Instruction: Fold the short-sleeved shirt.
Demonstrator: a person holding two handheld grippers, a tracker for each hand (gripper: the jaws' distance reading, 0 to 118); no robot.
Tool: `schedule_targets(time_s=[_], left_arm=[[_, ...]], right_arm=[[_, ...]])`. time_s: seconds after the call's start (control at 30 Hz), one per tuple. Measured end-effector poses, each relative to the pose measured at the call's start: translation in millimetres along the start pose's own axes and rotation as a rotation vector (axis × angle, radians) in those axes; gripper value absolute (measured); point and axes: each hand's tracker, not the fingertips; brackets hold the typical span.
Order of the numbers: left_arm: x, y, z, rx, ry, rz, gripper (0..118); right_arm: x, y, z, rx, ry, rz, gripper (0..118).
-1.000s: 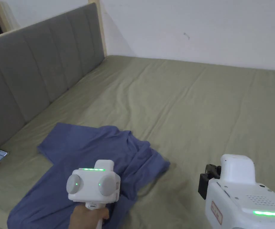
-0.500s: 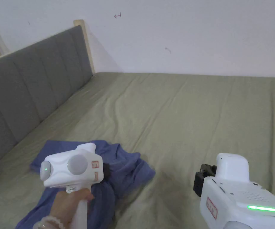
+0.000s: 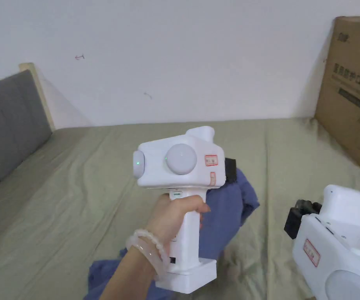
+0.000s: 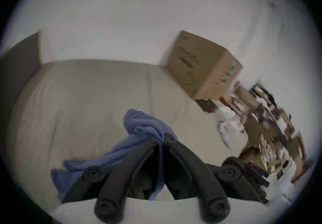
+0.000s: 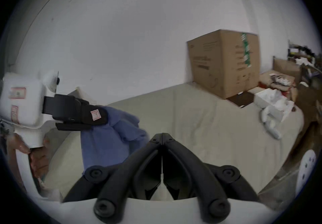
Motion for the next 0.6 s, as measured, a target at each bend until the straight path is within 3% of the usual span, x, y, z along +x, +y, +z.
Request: schedule_targets(time_s=[0.03,0.17,0.4,0.47,0.57,0.6], left_arm=[[20,-3,-7,-0.003,-0.041,-0.063,3],[68,-40,-48,-0.108,-0.137,-0.106,3],[70,-177,-149,-0.526,-0.003,-0.196,3],[64,-208,-159,-0.556,0.021,-0.221,3],[53,-219,-156,-0.552,0.003,-0.145,17],[52,-214,-155,-0.538,-0.013,-0.11,34]], right_arm=[[11,3,5,0.017,-0.047,0.005,0],[52,7,19,0.033,-0.141,-0.042,0],[84,-11,18,-0.034,-0.206,-0.066,0],[82,-17,12,-0.062,-0.201,-0.055,0],[77,-22,4,-0.09,-0.184,-0.042,0],[75,-24,3,-0.094,-0.18,-0.039,0]])
